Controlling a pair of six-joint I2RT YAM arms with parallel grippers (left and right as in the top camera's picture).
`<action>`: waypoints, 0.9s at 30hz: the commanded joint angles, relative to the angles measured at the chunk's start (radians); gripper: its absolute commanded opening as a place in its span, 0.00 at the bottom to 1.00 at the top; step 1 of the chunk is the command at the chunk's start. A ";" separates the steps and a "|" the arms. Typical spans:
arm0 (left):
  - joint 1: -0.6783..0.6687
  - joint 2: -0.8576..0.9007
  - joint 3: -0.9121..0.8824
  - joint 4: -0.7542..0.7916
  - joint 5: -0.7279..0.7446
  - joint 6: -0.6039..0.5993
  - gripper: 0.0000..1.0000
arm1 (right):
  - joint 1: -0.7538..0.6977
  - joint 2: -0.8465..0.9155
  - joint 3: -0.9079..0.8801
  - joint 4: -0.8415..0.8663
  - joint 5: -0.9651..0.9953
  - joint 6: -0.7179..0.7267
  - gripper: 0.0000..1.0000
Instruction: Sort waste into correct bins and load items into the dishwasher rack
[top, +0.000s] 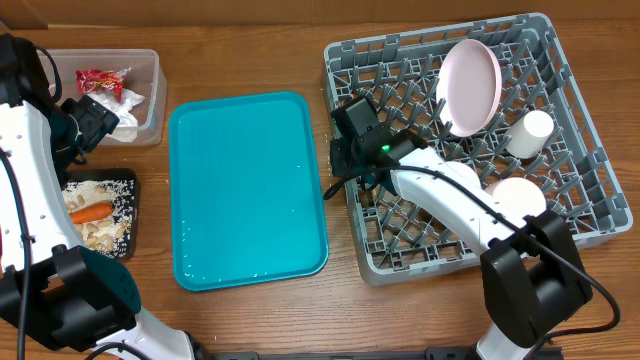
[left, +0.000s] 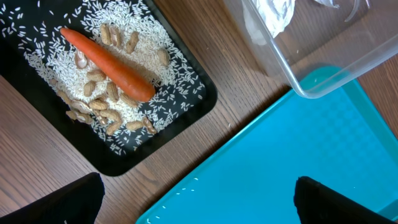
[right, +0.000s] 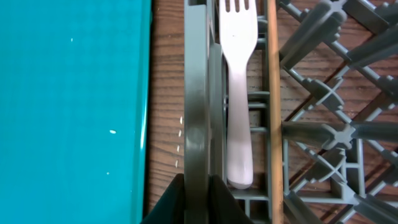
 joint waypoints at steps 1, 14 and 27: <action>-0.002 -0.013 0.005 -0.002 -0.013 -0.013 1.00 | -0.035 0.004 0.010 0.031 0.058 0.024 0.07; -0.002 -0.013 0.005 -0.001 -0.013 -0.013 1.00 | -0.091 0.004 0.010 0.072 0.108 0.084 0.04; -0.002 -0.013 0.005 -0.002 -0.013 -0.013 1.00 | -0.097 -0.043 0.172 -0.082 0.109 0.080 0.52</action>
